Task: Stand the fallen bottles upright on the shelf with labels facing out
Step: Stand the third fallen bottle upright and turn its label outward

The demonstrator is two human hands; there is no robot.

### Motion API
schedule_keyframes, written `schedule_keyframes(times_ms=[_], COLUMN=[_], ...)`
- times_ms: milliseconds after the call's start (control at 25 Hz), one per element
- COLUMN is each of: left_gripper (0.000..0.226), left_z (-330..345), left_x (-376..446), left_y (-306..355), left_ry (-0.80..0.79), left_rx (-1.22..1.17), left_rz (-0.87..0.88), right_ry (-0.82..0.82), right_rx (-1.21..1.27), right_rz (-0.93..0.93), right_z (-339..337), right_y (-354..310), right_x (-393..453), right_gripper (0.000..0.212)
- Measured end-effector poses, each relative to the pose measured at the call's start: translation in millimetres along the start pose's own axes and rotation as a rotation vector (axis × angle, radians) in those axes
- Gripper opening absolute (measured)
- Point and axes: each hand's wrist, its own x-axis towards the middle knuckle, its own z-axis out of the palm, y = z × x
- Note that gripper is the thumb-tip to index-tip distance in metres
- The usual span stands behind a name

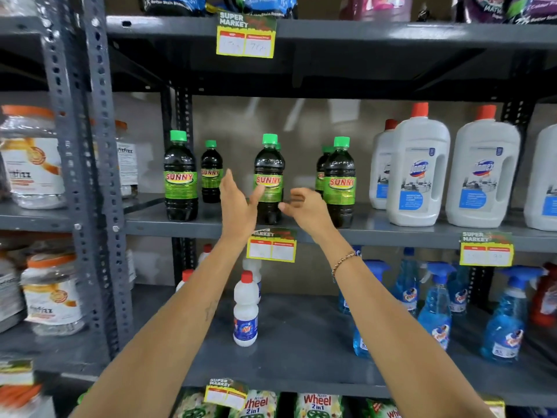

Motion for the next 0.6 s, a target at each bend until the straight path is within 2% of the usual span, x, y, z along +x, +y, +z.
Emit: schedule_keyframes(times_ms=[40,80,160,240,400,600], left_gripper=[0.076,0.071,0.047,0.032,0.032,0.032], left_z=[-5.4,-10.2,-16.0,-16.2,-15.3,-17.6], left_x=[6.4,10.4,14.1,13.9,12.2,11.0], left_y=[-7.7,-14.0,-24.1,-29.7,-33.6,-37.9], left_ry=[-0.126,-0.254,-0.428,-0.439,-0.383,-0.365], left_rx=[0.085,0.197,0.326,0.283,0.187,0.181], left_rz=[-0.086,-0.139,-0.124,-0.078,-0.056,-0.022], right_ry=[-0.038,-0.078,-0.138,-0.124,-0.064,-0.038], right_rx=[-0.006,-0.017,-0.049,-0.072,-0.026,-0.026], right_rz=[0.052,0.096,0.131,0.132,0.136,0.117], right_z=[5.9,11.1,20.4,25.4,25.0,24.3], right_y=[3.2,5.8,9.8,10.4,11.6,9.3], right_x=[3.1,5.3,9.3,10.0,5.5,0.1], right_gripper=[0.057,0.061,0.055,0.046,0.046,0.043])
